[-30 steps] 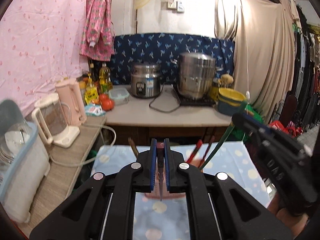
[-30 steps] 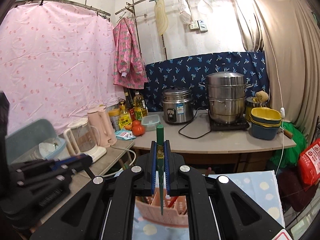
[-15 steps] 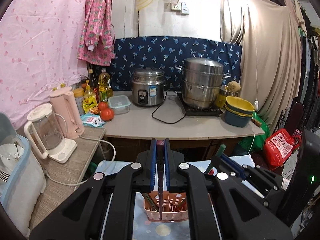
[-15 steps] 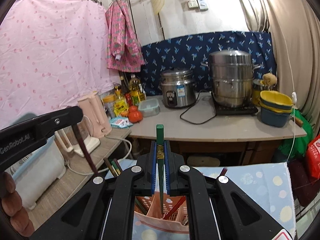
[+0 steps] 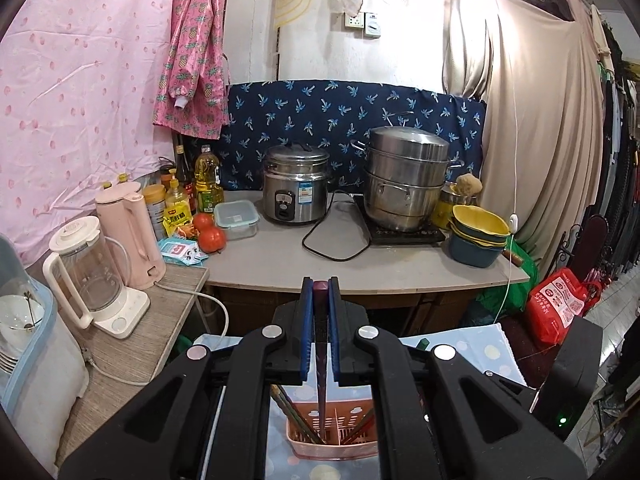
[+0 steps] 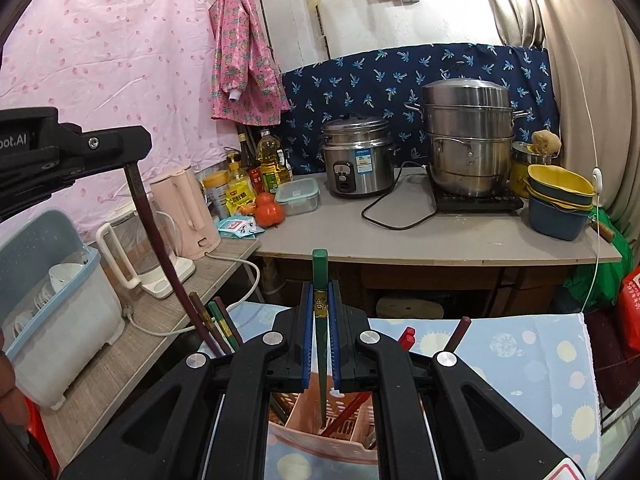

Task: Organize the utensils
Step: 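Lift both chopsticks and lower them into the pink caddy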

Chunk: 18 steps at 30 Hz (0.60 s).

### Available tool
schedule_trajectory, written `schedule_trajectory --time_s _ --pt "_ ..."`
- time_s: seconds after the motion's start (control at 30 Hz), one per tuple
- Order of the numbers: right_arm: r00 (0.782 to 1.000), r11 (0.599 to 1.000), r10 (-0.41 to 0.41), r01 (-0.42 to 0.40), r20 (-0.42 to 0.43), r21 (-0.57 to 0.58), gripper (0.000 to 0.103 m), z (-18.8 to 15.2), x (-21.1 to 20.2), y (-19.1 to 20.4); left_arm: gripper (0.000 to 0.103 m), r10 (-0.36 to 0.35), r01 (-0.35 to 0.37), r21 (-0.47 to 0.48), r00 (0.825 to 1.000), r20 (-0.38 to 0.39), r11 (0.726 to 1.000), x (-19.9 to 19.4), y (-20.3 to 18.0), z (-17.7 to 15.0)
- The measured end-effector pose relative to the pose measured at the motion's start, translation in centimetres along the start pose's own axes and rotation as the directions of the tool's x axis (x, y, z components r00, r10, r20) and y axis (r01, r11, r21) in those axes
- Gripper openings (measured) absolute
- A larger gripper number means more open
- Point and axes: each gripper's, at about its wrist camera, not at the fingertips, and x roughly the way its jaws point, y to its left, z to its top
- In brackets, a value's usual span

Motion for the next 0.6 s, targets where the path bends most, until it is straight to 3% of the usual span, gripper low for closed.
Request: schedule_trajectory --time_s 0.6 --pt "0.998 1.000 -0.013 0.013 -0.058 0.000 0.007 -2.2 1.5 -0.1 0.007 0.018 -0.018 0.001 0.989 -0.144 1.000 4.3 -0.1 -5.6"
